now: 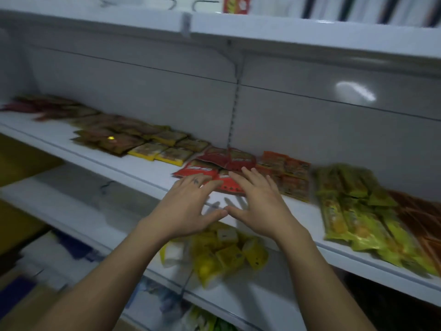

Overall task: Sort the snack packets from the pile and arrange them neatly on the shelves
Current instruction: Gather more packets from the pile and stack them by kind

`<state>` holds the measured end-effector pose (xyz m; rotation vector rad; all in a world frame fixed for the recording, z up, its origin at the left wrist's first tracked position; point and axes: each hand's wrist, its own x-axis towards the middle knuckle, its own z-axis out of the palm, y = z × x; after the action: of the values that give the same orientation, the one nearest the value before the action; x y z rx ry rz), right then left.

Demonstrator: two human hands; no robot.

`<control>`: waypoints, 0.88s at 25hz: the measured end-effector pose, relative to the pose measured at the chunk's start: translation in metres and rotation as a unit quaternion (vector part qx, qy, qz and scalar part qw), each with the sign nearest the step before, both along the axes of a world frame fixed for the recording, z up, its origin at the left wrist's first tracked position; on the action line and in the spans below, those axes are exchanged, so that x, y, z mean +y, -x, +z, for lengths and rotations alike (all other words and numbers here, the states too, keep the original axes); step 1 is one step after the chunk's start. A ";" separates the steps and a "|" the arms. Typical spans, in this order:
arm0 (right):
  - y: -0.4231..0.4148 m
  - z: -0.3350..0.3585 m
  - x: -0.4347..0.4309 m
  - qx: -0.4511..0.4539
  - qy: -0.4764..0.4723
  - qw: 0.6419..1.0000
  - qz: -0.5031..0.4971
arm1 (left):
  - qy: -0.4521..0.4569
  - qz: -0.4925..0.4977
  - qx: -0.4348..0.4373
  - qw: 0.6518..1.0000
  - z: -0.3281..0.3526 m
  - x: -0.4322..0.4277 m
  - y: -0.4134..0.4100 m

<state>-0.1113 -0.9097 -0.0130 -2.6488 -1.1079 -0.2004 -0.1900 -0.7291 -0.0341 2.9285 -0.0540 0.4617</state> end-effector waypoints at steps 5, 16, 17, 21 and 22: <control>0.033 -0.005 0.105 0.008 -0.019 0.996 0.092 | -0.008 0.107 0.015 0.994 -0.002 0.090 0.074; 0.098 -0.013 0.307 0.030 -0.030 0.966 0.256 | 0.018 0.328 0.016 0.944 0.000 0.220 0.199; 0.100 -0.015 0.325 0.033 -0.035 0.964 0.262 | 0.017 0.343 0.016 0.939 -0.001 0.233 0.203; 0.101 -0.028 0.396 0.044 -0.029 0.957 0.286 | 0.012 0.375 0.036 0.926 -0.013 0.291 0.205; 0.097 -0.032 0.415 0.043 -0.024 0.957 0.286 | 0.012 0.380 0.039 0.924 -0.018 0.308 0.202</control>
<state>-0.2080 -0.4946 -0.0451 -2.1545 -1.7446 0.0037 -0.3916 -0.4210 -0.0518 2.8303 1.1148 0.4249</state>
